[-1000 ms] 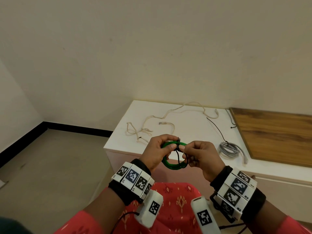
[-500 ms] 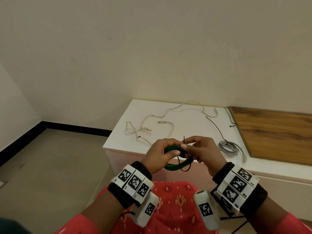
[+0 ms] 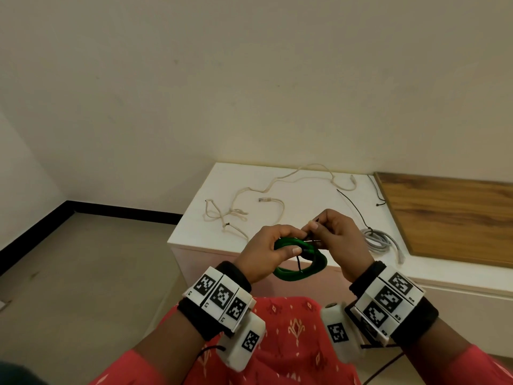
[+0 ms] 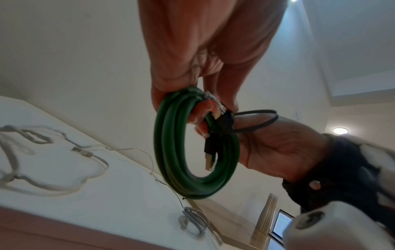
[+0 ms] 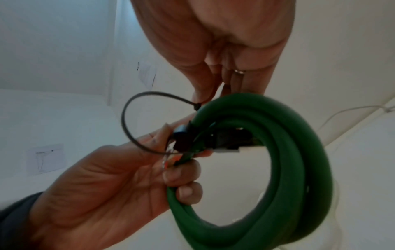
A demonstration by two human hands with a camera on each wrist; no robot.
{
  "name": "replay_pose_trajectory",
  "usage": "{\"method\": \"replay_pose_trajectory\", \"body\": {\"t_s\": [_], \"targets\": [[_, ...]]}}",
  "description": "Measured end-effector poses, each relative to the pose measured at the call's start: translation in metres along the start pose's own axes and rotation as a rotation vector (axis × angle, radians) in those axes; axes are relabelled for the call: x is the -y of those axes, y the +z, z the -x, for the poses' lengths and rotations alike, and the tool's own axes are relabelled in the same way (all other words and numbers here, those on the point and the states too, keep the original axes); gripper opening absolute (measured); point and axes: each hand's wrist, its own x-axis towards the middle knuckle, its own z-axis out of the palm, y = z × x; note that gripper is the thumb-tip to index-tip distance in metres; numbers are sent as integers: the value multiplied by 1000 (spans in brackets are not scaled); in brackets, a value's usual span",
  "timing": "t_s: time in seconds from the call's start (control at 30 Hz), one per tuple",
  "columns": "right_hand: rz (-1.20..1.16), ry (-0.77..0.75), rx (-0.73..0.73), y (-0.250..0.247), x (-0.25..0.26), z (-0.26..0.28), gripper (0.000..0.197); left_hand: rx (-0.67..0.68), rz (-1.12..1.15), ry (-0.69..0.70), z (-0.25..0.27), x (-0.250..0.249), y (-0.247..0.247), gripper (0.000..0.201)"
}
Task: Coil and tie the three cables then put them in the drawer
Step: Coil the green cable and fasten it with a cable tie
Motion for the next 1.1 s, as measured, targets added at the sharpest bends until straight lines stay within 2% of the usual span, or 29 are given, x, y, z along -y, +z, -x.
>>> {"method": "replay_pose_trajectory", "body": {"t_s": [0.07, 0.17, 0.3, 0.37, 0.43, 0.53, 0.6, 0.73, 0.93, 1.1], "targets": [[-22, 19, -7, 2, 1, 0, 19, 11, -22, -8, 2, 2, -2, 28], [-145, 66, -126, -10, 4, -7, 21, 97, -91, -20, 10, 9, 2, 23], [-155, 37, -221, -29, 5, -11, 21, 92, 7, -33, 17, 11, 5, 23], [-142, 14, -196, -28, 6, -11, 15, 80, 17, -52, 13, 10, 1, 22], [-131, 54, -85, -23, 10, -9, 10, 40, 30, -89, 12, 9, -4, 22], [-24, 161, 146, -15, 8, -5, 21, -2, 70, -112, 13, 8, -9, 21], [12, 171, 225, -7, 3, 0, 24, -8, 93, -109, 13, 8, -11, 22], [-19, 117, 171, 3, 0, 2, 10, 14, 133, -114, 13, 9, -9, 25], [16, 120, 108, -5, -3, -4, 12, 41, 190, -120, 12, 10, -9, 21], [129, 31, 51, -1, -3, -4, 15, 155, 220, -165, 15, 9, -9, 27]]}}
